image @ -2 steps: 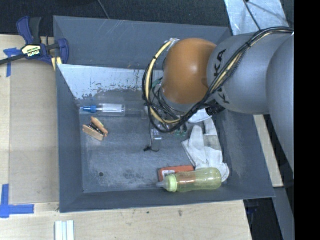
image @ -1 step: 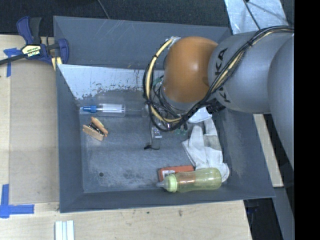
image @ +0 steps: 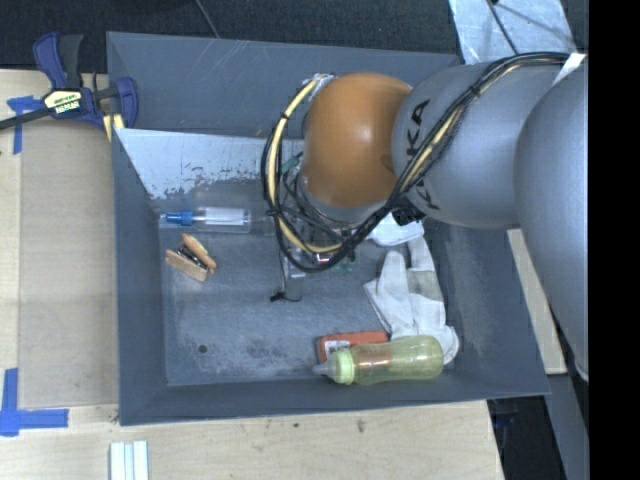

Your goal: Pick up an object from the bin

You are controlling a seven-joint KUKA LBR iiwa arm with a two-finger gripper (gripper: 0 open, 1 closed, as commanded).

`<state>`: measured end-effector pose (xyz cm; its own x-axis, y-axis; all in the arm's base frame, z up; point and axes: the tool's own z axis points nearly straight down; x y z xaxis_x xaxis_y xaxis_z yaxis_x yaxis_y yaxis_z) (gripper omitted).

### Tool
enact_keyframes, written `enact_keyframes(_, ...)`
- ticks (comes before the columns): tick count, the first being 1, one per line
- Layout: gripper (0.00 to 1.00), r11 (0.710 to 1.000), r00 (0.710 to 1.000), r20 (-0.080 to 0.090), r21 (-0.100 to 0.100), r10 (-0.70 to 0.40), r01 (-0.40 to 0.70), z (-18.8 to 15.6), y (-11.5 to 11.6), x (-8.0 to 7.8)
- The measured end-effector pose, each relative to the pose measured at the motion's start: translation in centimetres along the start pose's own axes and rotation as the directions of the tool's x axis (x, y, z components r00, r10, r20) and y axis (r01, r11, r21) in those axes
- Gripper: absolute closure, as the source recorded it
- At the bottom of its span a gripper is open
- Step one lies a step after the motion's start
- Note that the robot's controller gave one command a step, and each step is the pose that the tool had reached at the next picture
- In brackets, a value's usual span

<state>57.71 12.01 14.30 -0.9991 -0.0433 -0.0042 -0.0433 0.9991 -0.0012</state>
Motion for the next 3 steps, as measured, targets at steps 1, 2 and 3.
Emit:
enact_keyframes(1, 0.00, 1.000, 1.000, -0.001, -0.003, -0.023, 0.023, -0.6, 2.4, -2.5)
enact_keyframes(2, 0.00, 0.998, 0.998, -0.008, -0.002, -0.058, 0.058, -5.8, -1.0, -1.7)
enact_keyframes(3, 0.00, 1.000, 1.000, 0.007, -0.001, -0.026, 0.026, -5.5, 2.6, -3.5)
